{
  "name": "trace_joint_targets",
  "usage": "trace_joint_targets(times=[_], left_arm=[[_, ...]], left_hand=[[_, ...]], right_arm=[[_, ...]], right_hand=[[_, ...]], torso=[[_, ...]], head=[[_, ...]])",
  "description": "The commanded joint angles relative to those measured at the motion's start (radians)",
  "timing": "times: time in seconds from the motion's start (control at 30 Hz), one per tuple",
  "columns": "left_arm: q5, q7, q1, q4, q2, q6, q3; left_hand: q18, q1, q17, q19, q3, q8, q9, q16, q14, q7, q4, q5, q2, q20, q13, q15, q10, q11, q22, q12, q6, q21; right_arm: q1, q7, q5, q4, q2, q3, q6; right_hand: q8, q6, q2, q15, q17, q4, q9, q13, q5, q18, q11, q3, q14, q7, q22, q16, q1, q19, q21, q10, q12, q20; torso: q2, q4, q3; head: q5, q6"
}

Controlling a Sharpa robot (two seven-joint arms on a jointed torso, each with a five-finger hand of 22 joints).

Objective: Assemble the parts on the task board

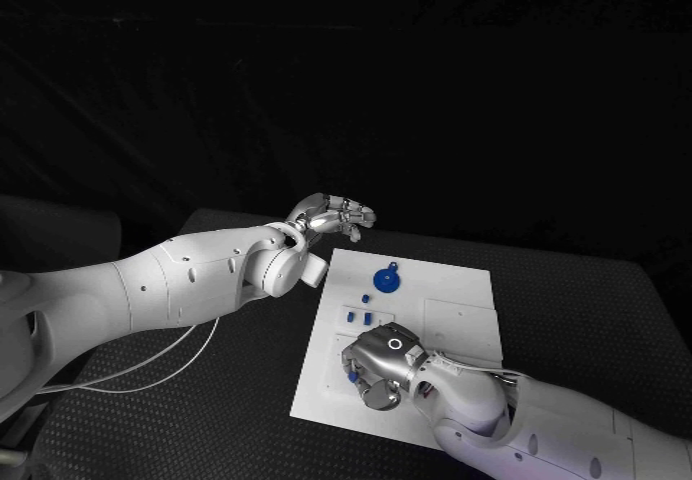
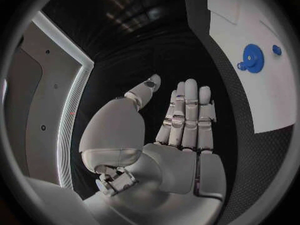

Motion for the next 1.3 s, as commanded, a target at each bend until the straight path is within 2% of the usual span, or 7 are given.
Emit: trace_joint_targets(times=[0.03, 0.2, 0.43, 0.77, 0.97, 1.07, 1.3], left_arm=[[0.006, 0.005, 0.001, 0.002, 0.000, 0.015, 0.001], [0.006, 0.005, 0.001, 0.002, -0.001, 0.015, 0.001], [0.006, 0.004, 0.001, 0.002, -0.005, 0.014, 0.001], [0.006, 0.004, 0.001, 0.002, -0.008, 0.014, 0.001], [0.006, 0.004, 0.001, 0.002, -0.012, 0.014, 0.001], [0.006, 0.004, 0.001, -0.003, -0.013, 0.016, 0.001], [0.006, 0.005, 0.001, -0.024, -0.012, 0.017, 0.000]], left_hand=[[0.017, -0.008, 0.001, 0.008, -0.001, 0.007, -0.001, -0.003, 0.004, -0.001, 0.007, 0.005, 0.001, 0.001, -0.002, 0.000, -0.004, 0.005, 0.001, -0.004, -0.005, -0.006], [0.017, -0.008, 0.002, 0.008, -0.001, 0.006, -0.002, -0.004, 0.004, -0.001, 0.007, 0.005, 0.001, 0.001, -0.002, 0.000, -0.005, 0.005, 0.001, -0.004, -0.006, -0.006], [0.017, -0.008, 0.002, 0.008, -0.001, 0.006, -0.002, -0.004, 0.004, 0.000, 0.006, 0.005, 0.000, 0.001, -0.002, 0.000, -0.006, 0.005, 0.002, -0.004, -0.007, -0.007], [0.017, -0.007, 0.003, 0.008, -0.001, 0.006, -0.003, -0.005, 0.004, 0.000, 0.006, 0.004, 0.000, 0.001, -0.002, 0.000, -0.007, 0.005, 0.002, -0.005, -0.008, -0.007], [0.017, -0.007, 0.003, 0.008, -0.001, 0.006, -0.003, -0.005, 0.004, 0.000, 0.006, 0.004, 0.000, 0.001, -0.003, 0.001, -0.007, 0.006, 0.002, -0.005, -0.009, -0.007], [0.017, -0.007, 0.003, 0.008, -0.001, 0.006, -0.003, -0.005, 0.004, 0.000, 0.006, 0.004, -0.001, 0.001, -0.003, 0.001, -0.007, 0.006, 0.002, -0.005, -0.010, -0.007], [0.017, -0.007, 0.004, 0.008, -0.001, 0.006, -0.003, -0.005, 0.004, 0.001, 0.006, 0.004, 0.000, 0.001, -0.003, 0.001, -0.007, 0.006, 0.003, -0.004, -0.010, -0.008]], right_arm=[[-0.005, 0.009, 0.018, -0.003, -0.003, -0.004, -0.005], [-0.004, 0.016, 0.039, -0.001, -0.012, -0.004, -0.046], [-0.004, 0.018, 0.050, 0.006, -0.021, -0.004, -0.078], [-0.004, 0.014, 0.056, 0.057, -0.068, -0.001, -0.153], [0.012, 0.028, 0.141, 0.127, -0.148, 0.032, -0.196], [0.033, 0.033, 0.269, 0.164, -0.211, 0.065, -0.186], [0.118, -0.028, 0.611, 0.184, -0.327, 0.097, 0.001]], right_hand=[[-0.004, -0.006, -0.015, -0.003, -0.002, 0.004, 0.009, 0.002, 0.004, 0.045, 0.003, 0.013, -0.004, 0.007, 0.017, -0.002, -0.009, -0.008, 0.002, -0.009, -0.011, -0.003], [-0.050, -0.081, -0.088, 0.028, -0.004, 0.007, -0.010, -0.014, 0.004, 0.045, 0.033, -0.010, -0.003, 0.041, 0.017, -0.005, -0.036, -0.014, 0.002, -0.089, -0.060, 0.001], [-0.084, -0.146, -0.091, 0.057, -0.005, -0.050, -0.027, -0.035, 0.006, 0.045, 0.065, -0.095, -0.013, 0.071, 0.018, -0.005, -0.062, -0.036, 0.000, -0.159, -0.094, 0.009], [-0.094, -0.174, -0.093, 0.070, -0.006, -0.070, -0.032, -0.053, 0.005, 0.045, 0.078, -0.128, -0.029, 0.081, 0.017, -0.006, -0.067, -0.055, -0.006, -0.201, -0.094, 0.016], [-0.087, -0.166, -0.092, 0.068, -0.006, -0.064, -0.029, -0.053, 0.006, 0.045, 0.076, -0.128, -0.029, 0.078, 0.016, -0.004, -0.067, -0.055, -0.006, -0.192, -0.087, 0.017], [-0.073, -0.145, -0.091, 0.059, -0.007, -0.037, -0.023, -0.048, 0.006, 0.045, 0.067, -0.113, -0.023, 0.070, 0.014, 0.000, -0.078, -0.046, -0.004, -0.159, -0.069, 0.018], [-0.057, -0.122, -0.087, -0.001, 0.003, 0.025, -0.016, 0.031, 0.003, 0.045, 0.006, -0.154, -0.006, 0.051, 0.017, 0.018, -0.144, -0.021, 0.013, 0.006, 0.037, 0.005]], torso=[[0.000, -0.0010, 0.0001], [0.000, -0.0011, 0.0009], [0.000, -0.0009, 0.0012], [0.000, -0.0009, 0.0010], [-0.001, -0.0007, 0.0005], [-0.001, -0.0038, 0.0009], [-0.005, -0.0087, 0.0017]], head=[[0.001, 0.000], [-0.001, 0.001], [-0.002, 0.001], [-0.007, 0.004], [-0.015, 0.011], [-0.024, 0.016], [-0.053, 0.022]])
